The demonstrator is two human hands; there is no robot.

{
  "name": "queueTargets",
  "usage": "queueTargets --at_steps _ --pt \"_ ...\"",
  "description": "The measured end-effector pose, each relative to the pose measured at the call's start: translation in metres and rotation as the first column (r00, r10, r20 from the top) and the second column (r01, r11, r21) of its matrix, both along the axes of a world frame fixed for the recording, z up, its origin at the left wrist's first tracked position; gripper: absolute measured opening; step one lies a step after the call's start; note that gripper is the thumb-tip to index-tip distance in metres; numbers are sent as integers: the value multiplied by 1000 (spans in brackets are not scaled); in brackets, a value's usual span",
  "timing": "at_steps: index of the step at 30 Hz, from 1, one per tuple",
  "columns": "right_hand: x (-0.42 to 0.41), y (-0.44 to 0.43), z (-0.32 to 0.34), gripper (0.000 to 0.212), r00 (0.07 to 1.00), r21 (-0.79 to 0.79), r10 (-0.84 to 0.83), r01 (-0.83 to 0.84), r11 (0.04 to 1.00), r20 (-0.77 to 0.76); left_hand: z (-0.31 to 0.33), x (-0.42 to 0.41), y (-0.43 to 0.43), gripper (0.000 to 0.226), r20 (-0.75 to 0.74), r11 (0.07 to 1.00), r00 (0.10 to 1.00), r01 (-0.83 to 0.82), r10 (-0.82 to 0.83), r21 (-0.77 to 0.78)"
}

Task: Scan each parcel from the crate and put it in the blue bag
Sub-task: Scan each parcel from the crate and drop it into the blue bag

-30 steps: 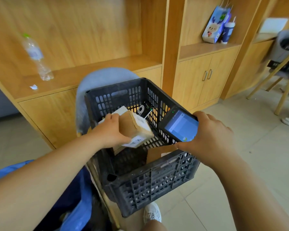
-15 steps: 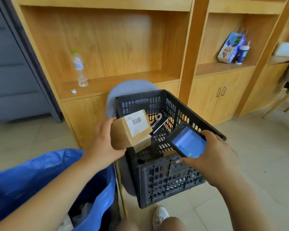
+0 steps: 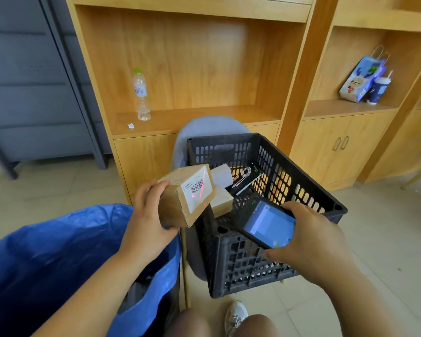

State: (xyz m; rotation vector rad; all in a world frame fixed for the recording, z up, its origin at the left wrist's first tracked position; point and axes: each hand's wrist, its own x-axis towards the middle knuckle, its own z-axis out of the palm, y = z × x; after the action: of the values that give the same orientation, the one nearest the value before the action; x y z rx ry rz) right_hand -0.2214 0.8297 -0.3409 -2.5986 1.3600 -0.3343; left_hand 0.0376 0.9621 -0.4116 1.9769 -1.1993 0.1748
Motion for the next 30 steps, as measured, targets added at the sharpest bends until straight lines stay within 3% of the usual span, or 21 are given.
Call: queueTargets --at_steps 8,15,21,25,30 --pt "8 10 3 89 999 -33 33 -33 999 12 1 6 15 99 -9 999 999 -35 35 16" --pt "45 35 -6 90 982 -47 172 -169 985 74 -11 22 65 99 -198 980 961 -182 195 80" --pt "105 70 -24 86 937 8 349 -350 937 8 -47 54 142 90 -342 913 850 -343 401 221" --pt "148 93 -46 91 891 103 449 -441 891 -66 -77 86 187 86 -326 795 748 -425 578 432" --pt "192 116 -78 98 838 199 526 -496 845 -146 -129 133 220 88 -124 453 650 -367 749 812"
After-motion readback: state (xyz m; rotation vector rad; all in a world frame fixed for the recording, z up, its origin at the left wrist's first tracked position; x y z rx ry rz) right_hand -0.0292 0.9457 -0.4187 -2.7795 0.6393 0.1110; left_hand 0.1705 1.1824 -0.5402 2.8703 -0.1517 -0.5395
